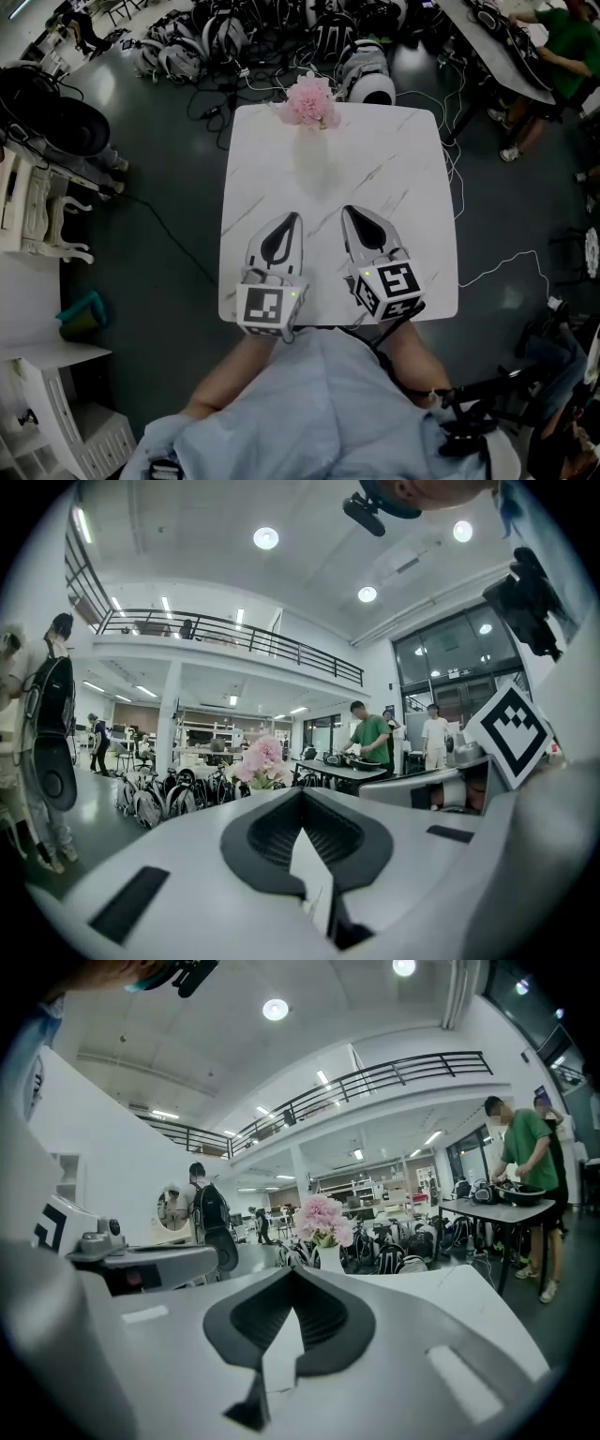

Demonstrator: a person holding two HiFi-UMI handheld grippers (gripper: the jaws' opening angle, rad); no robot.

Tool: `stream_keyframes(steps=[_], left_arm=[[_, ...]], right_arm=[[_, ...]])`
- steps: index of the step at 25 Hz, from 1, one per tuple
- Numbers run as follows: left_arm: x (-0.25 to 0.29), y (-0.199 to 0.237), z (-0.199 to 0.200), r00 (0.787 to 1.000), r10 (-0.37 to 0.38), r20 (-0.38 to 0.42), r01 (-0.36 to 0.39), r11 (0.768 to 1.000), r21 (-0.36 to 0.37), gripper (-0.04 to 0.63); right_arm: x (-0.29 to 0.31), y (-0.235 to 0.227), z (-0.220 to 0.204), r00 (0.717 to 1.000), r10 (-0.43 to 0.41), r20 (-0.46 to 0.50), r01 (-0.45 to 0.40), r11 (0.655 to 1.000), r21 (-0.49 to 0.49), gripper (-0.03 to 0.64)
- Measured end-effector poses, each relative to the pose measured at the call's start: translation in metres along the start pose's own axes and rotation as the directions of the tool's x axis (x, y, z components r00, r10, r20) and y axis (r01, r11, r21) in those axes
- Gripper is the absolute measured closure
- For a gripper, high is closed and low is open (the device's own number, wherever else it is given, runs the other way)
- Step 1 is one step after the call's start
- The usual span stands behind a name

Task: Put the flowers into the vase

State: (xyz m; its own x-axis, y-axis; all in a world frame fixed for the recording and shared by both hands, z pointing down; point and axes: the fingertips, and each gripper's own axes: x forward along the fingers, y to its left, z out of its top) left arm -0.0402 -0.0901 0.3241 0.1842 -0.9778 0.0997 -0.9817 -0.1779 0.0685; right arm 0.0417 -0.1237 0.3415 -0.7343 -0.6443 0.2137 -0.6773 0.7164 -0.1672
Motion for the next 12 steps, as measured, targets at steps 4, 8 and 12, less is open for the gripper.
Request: stream_keyframes(steps=[4, 8, 12], left_arm=[[0.0023, -0.0016, 0.0, 1.0, -0.005, 0.002, 0.005, 1.0, 0.0, 0.591], [0.0045, -0.0033, -0.0002, 1.0, -0.007, 0.003, 0.007, 1.0, 0.005, 0.59], [0.0075, -0.003, -0.0014, 1.0, -0.007, 0.003, 0.007, 1.0, 0.0, 0.591]], right_arm=[[-0.0006, -0.0019, 0.0011, 1.0, -0.001, 0.003, 0.001, 1.0, -0.002, 0.617], [0.0003, -0.0038, 0.0004, 1.0, 0.002, 0.003, -0.002, 1.0, -0.001, 0.617], [0.0033, -0.0051, -0.0003, 1.0, 0.007, 0.003, -0.007, 1.0, 0.0, 0.617]])
